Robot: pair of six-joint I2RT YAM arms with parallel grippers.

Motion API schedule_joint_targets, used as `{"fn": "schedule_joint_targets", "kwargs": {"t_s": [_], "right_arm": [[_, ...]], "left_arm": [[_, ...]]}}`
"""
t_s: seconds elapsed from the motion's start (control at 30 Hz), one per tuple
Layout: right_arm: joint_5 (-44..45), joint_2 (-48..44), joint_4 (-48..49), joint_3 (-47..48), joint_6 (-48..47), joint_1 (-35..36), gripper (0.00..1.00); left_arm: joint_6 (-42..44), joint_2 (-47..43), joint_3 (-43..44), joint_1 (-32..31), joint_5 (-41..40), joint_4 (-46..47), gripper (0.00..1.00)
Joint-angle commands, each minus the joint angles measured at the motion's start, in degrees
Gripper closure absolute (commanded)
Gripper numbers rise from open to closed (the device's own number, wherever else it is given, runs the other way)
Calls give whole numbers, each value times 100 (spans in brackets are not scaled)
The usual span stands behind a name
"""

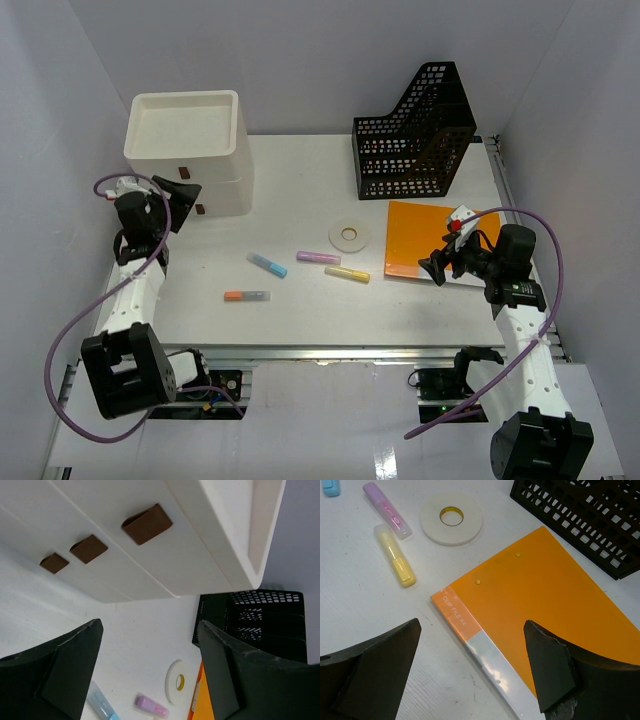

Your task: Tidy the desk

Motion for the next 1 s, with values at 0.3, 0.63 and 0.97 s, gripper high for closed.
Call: {"fn": "schedule_joint_targets", "kwargs": {"t_s": [0.3, 0.63, 0.97], "right_arm": [[-57, 23, 118, -27, -15, -31, 10], [-2, 118, 118, -36, -32, -31, 10], [53, 185, 118, -32, -50, -39, 10]], "left_arm": [[1700, 945, -1063, 980, 2498, 3236, 45], [3166, 1794, -779, 853, 2302, 4020, 36], [4044, 2311, -478, 601, 1833, 4332, 39]]}}
